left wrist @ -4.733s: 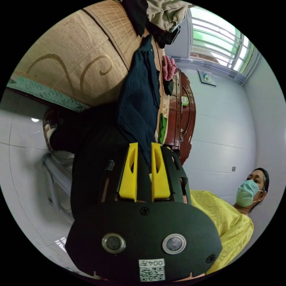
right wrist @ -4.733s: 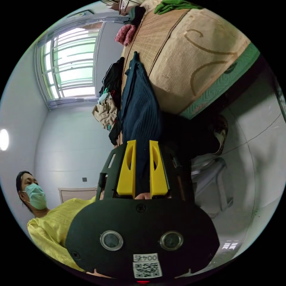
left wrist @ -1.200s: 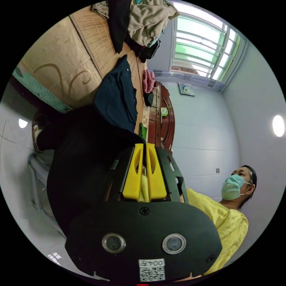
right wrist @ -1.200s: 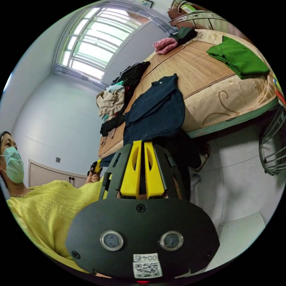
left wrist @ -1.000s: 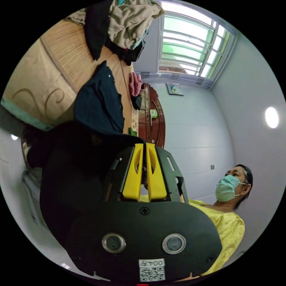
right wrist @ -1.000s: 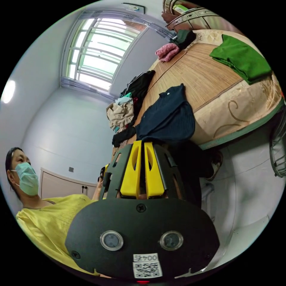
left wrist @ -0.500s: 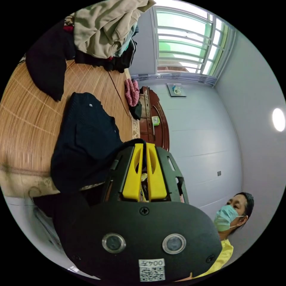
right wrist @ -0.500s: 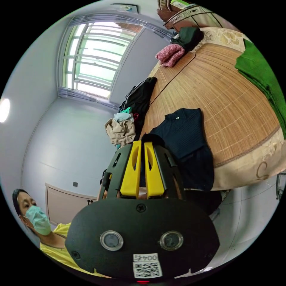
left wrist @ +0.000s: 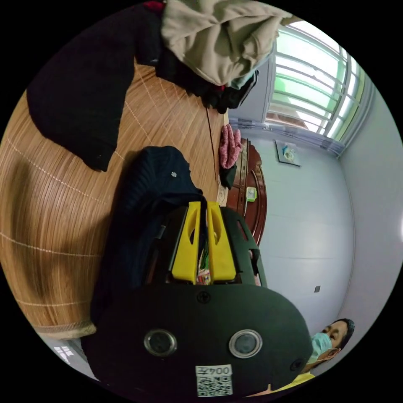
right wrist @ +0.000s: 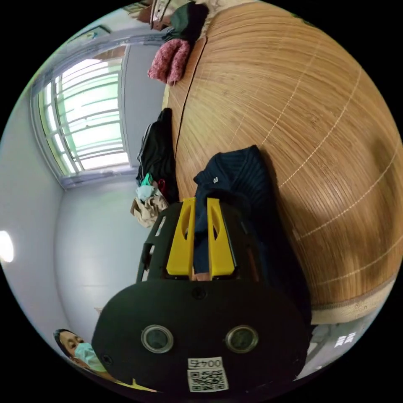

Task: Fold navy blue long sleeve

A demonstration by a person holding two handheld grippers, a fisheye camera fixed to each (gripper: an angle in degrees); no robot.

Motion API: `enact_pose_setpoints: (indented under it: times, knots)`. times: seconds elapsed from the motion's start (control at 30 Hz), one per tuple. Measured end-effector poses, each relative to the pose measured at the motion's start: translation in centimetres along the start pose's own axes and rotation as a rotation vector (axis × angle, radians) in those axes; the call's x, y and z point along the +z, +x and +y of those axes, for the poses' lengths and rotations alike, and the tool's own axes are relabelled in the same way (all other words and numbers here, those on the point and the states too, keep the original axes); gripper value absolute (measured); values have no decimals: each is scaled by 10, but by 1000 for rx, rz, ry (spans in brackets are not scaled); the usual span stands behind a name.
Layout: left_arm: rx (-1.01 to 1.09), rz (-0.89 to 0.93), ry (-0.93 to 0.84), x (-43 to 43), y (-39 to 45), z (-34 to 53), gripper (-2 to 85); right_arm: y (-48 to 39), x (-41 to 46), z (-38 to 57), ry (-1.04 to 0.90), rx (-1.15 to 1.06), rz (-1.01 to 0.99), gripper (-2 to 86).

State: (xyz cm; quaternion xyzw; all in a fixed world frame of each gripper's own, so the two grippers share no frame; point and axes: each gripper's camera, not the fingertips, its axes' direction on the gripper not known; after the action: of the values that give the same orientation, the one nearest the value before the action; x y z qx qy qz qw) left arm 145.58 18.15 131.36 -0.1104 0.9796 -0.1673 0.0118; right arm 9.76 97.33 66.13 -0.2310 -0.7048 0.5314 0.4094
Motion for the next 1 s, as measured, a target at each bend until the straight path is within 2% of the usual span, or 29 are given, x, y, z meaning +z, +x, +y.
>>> enact_pose_setpoints:
  times: [0.13, 0.2, 0.3, 0.37, 0.47, 0.53, 0.6, 0.63, 0.7, 0.8, 0.93, 1.0]
  knots:
    - [-52, 90, 157, -1, 16, -5, 30, -15, 14, -12, 114, -5, -183, 102]
    - [-58, 141, 243, -2, 35, -6, 34, -33, 19, -14, 137, -53, -198, 102]
    - [24, 218, 336, -8, 70, -1, 32, -76, 25, -4, 124, -219, -131, 102]
    - [138, 200, 299, -11, 98, 5, 29, -102, 30, 13, 101, -352, -26, 101]
    - [387, 49, 218, -17, 145, 32, 22, -137, 35, 63, 141, -600, 203, 80]
    - [552, -93, 214, -22, 170, 62, 17, -159, 41, 122, 272, -835, 469, 64]
    - [793, -363, 213, -21, 201, 108, 11, -168, 52, 163, 396, -974, 654, 54]
    - [848, -446, 201, -17, 207, 119, 10, -169, 61, 179, 433, -997, 706, 45]
    - [983, -737, 102, 11, 222, 149, 7, -167, 79, 184, 364, -975, 721, 28]
    - [1019, -842, 16, 47, 244, 158, 6, -169, 123, 173, 181, -892, 826, 3]
    - [1073, -979, -42, 99, 285, 159, 5, -186, 202, 162, -11, -938, 986, -6]
    - [1089, -1148, -113, 141, 305, 154, 5, -193, 237, 155, -42, -965, 1069, -6]
